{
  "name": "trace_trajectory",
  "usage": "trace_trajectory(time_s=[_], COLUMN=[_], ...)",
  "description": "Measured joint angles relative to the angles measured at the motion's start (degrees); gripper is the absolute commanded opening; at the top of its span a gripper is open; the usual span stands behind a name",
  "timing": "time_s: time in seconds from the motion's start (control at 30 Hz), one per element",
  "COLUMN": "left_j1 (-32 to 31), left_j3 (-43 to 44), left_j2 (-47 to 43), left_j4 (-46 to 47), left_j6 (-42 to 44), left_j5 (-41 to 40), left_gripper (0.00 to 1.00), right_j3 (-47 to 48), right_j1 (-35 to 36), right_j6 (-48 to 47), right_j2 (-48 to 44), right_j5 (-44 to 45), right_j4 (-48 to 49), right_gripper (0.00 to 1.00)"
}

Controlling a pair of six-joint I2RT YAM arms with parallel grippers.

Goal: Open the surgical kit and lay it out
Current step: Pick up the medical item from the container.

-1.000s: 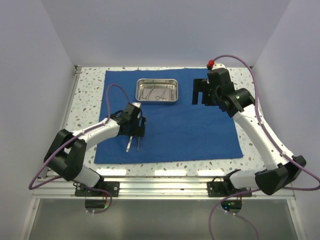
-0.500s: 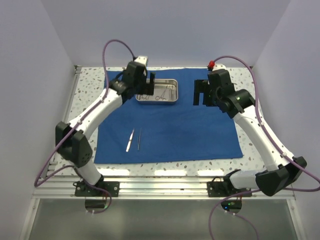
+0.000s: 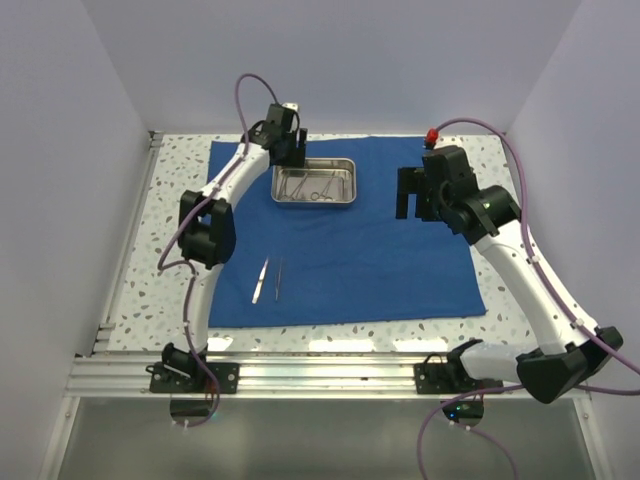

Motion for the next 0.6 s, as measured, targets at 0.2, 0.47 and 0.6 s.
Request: trace_trajectory(time_s=[0.2, 0.47, 0.6], left_j1=[-0.6, -0.9, -1.5], left_j3=[0.0, 0.2, -0.9], left_j2=[2.0, 3.5, 4.7], left_j4=[2.1, 5.5, 6.9], left_j6=[-0.1, 0.0, 0.0], left_j5=[2.8, 4.6, 4.6], left_gripper=[0.71, 0.63, 0.61], right_j3=[0.0, 0.6, 0.8], right_j1=[0.0, 0.0, 0.0], right_j6=[0.0, 0.0, 0.0], right_j2=[0.7, 5.5, 6.5], right_j5=[0.9, 1.0, 1.0], right_j4=[-1.9, -1.9, -1.8], right_gripper=[0.99, 0.99, 0.99])
